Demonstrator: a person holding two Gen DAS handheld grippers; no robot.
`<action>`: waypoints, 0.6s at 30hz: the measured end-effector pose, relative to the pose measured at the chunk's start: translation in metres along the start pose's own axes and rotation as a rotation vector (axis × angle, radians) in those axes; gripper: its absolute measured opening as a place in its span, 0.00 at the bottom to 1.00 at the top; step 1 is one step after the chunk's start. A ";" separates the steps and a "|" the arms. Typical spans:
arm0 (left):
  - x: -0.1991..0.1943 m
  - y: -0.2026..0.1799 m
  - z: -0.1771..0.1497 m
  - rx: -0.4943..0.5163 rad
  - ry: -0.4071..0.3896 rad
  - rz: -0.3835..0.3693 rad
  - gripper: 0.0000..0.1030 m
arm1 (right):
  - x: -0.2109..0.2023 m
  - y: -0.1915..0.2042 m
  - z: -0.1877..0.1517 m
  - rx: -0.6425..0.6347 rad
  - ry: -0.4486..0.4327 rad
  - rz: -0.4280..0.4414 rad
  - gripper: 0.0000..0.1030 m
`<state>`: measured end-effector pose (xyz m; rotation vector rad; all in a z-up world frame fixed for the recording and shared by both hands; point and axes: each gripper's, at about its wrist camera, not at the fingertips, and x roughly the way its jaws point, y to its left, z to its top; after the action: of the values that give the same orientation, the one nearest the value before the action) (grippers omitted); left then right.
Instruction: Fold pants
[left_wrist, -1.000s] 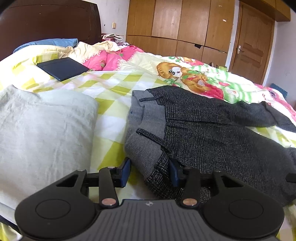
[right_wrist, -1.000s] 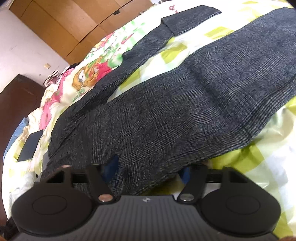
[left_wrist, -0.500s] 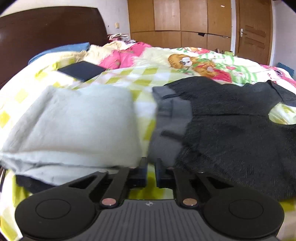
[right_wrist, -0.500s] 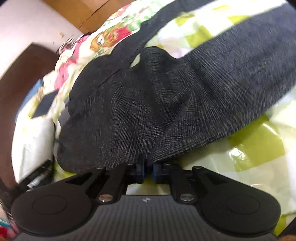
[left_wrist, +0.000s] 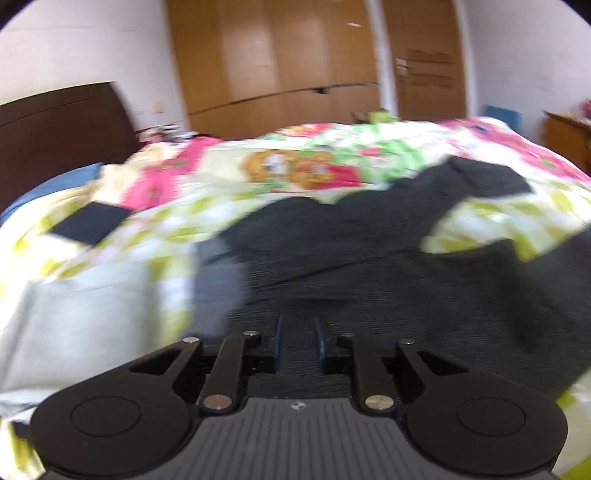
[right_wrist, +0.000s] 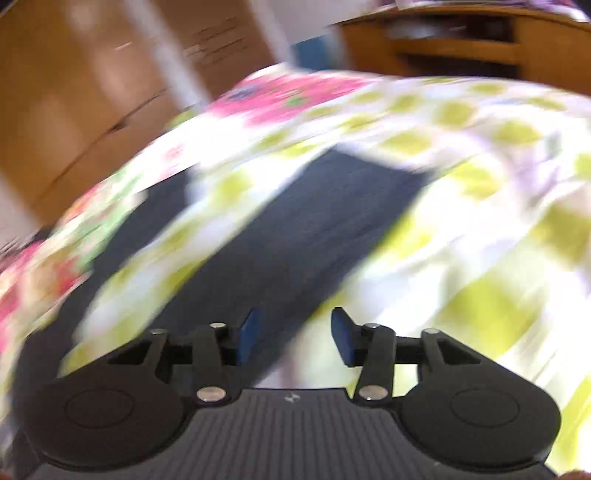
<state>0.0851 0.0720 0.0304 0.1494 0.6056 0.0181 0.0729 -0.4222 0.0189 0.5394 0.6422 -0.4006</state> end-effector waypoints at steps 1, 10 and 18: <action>0.005 -0.016 0.004 0.022 0.006 -0.023 0.32 | 0.011 -0.013 0.008 0.036 -0.009 -0.028 0.46; 0.033 -0.129 0.033 0.146 0.026 -0.220 0.35 | 0.083 -0.071 0.052 0.321 -0.039 0.070 0.39; 0.035 -0.162 0.036 0.186 0.030 -0.278 0.37 | 0.058 -0.105 0.066 0.397 -0.063 0.160 0.04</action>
<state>0.1300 -0.0914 0.0162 0.2442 0.6539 -0.3056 0.0919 -0.5548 -0.0105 0.9462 0.4545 -0.3937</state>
